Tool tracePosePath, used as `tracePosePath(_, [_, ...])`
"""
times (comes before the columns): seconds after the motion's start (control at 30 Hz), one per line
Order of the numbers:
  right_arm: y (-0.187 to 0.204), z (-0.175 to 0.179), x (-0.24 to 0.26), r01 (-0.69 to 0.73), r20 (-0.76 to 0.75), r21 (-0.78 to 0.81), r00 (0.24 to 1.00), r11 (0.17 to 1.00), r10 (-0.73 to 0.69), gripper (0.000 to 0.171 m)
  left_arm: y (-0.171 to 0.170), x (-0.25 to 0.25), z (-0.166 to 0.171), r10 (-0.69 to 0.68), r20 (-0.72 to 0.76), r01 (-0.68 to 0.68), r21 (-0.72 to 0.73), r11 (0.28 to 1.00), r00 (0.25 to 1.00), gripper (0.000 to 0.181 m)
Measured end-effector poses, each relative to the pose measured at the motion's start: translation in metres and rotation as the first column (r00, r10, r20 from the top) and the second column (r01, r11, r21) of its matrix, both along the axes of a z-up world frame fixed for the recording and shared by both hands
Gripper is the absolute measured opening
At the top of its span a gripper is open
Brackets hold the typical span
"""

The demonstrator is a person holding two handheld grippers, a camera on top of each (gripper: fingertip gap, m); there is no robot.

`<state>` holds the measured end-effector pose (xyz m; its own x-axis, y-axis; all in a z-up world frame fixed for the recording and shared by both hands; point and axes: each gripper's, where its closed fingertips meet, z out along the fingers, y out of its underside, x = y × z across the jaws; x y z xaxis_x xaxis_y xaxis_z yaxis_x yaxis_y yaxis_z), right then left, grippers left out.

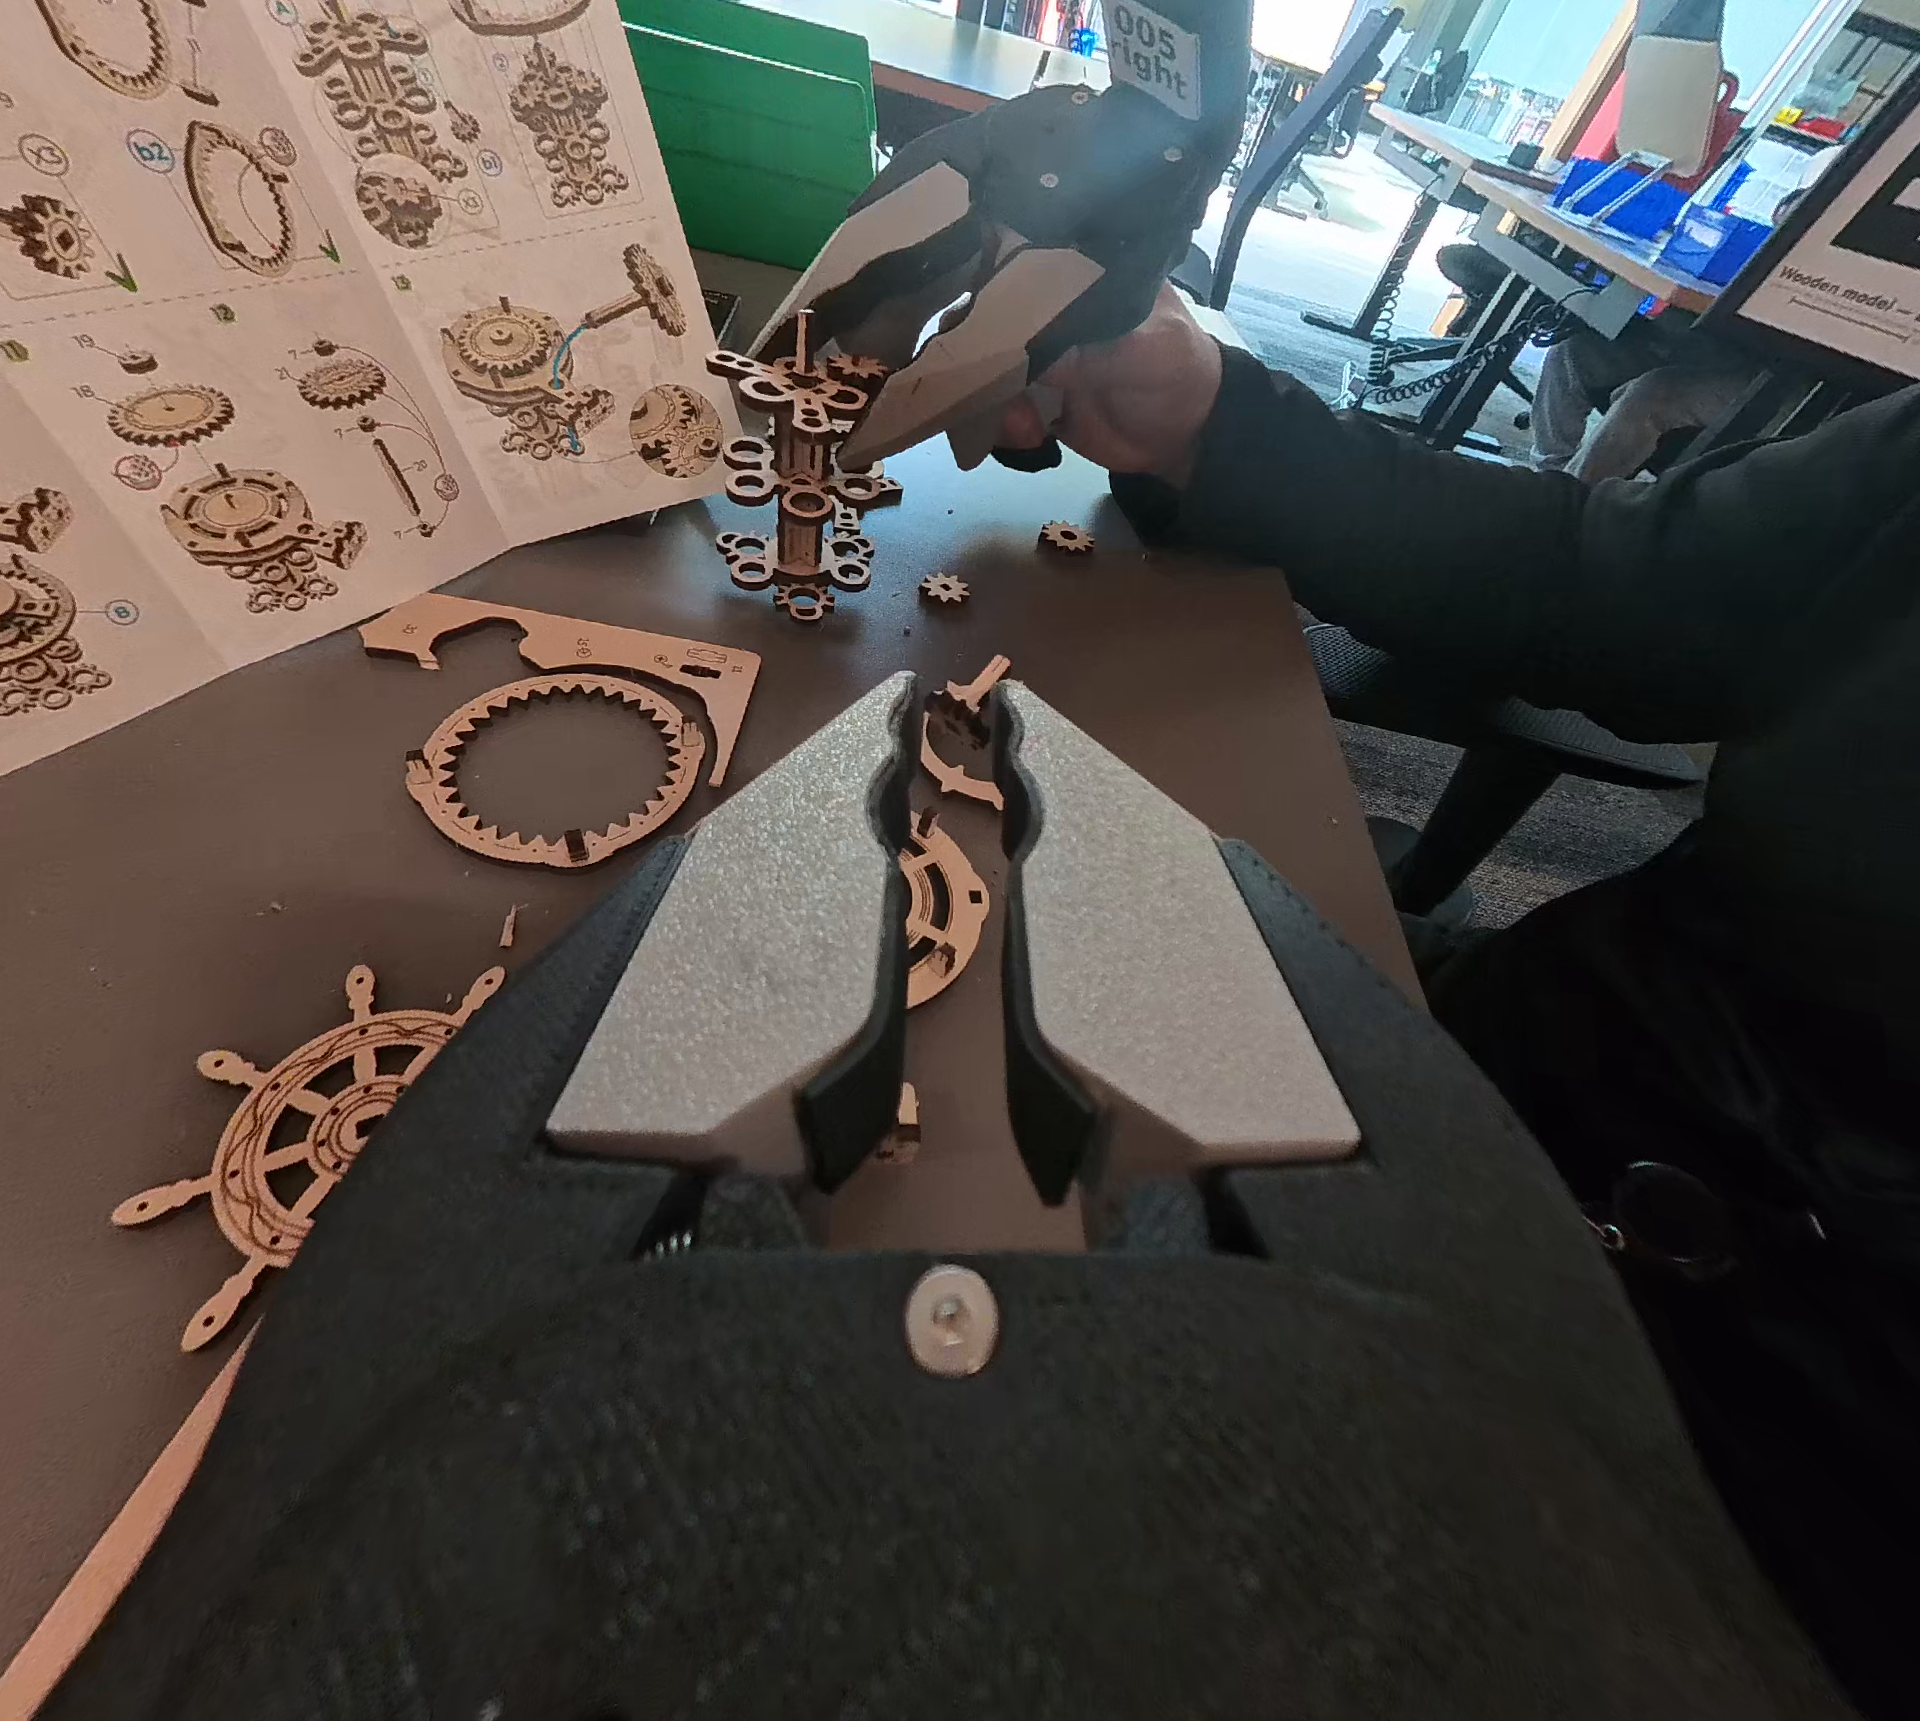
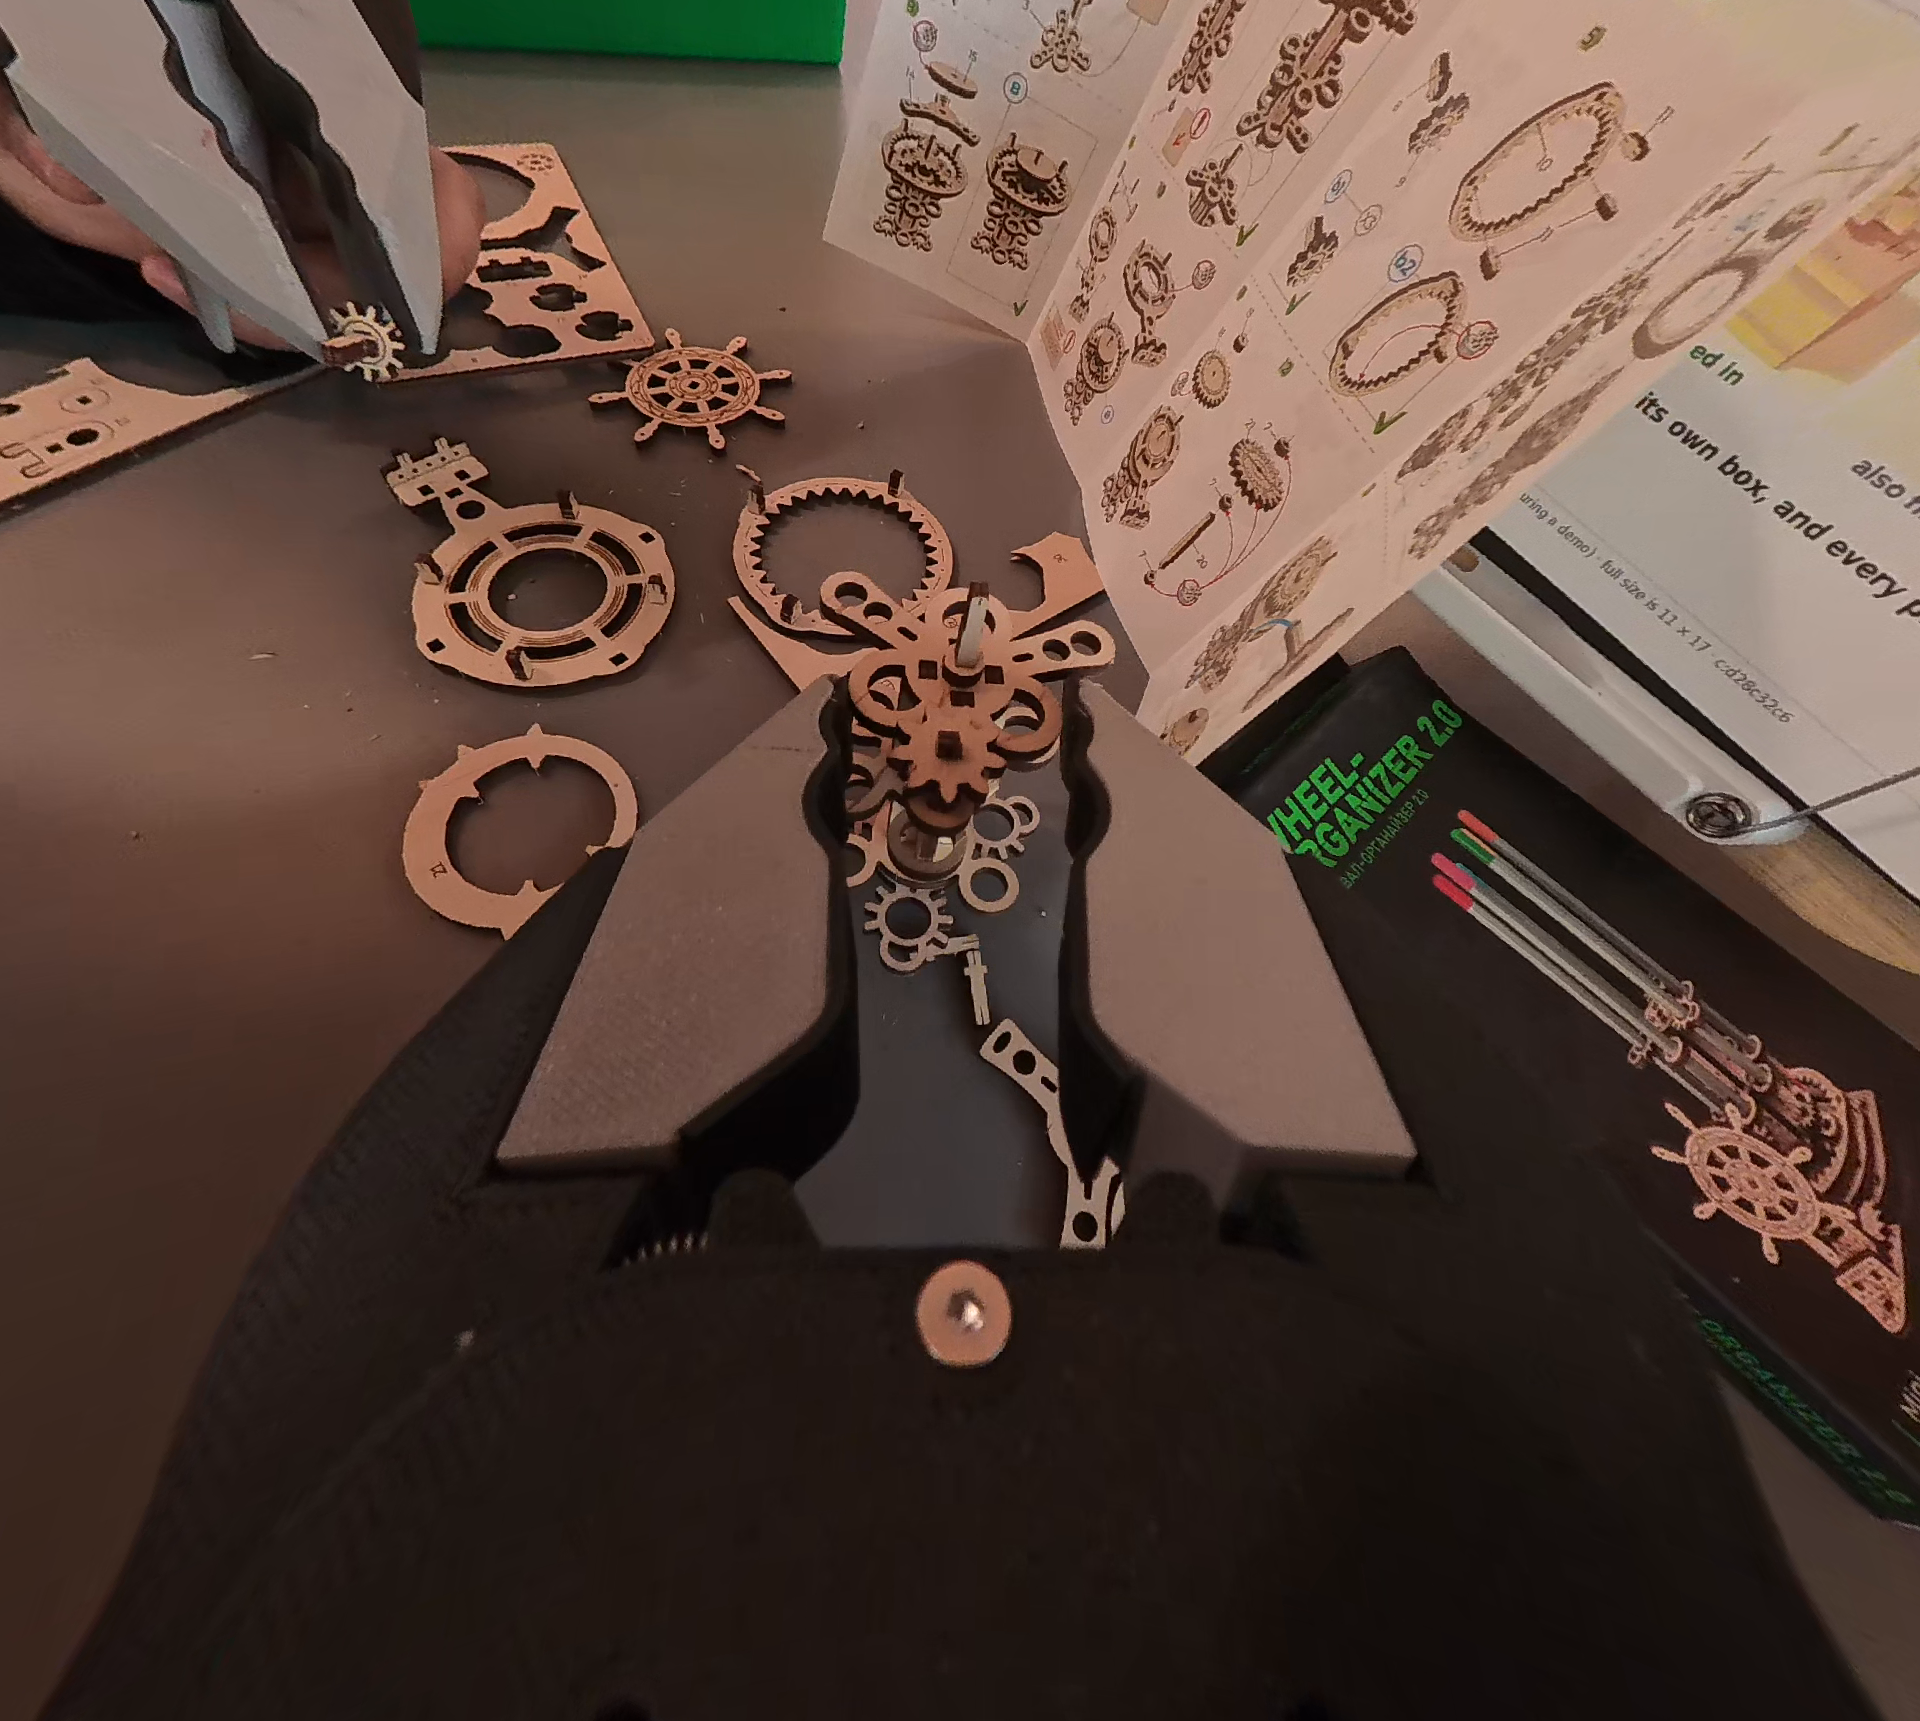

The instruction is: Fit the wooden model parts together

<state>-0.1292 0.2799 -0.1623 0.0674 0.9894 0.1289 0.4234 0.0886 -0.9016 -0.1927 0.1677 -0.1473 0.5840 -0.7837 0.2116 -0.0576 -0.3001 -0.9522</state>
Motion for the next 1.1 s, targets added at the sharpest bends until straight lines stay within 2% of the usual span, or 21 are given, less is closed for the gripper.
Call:
tracePosePath(0.87, [-0.002, 0.002, 0.000, -0.006, -0.011, -0.010, 1.000, 1.000, 0.006, 0.037, 0.000, 0.000, 0.000, 0.002, 0.004, -0.002, -0.001, 1.000, 1.000, 0.009])
tracePosePath(1.1, [-0.006, 0.003, 0.001, -0.016, -0.026, -0.007, 1.000, 1.000, 0.016, 0.037, 0.001, -0.014, 0.004, 0.051, 0.014, -0.051, 0.011, 0.999, 0.999, 0.009])
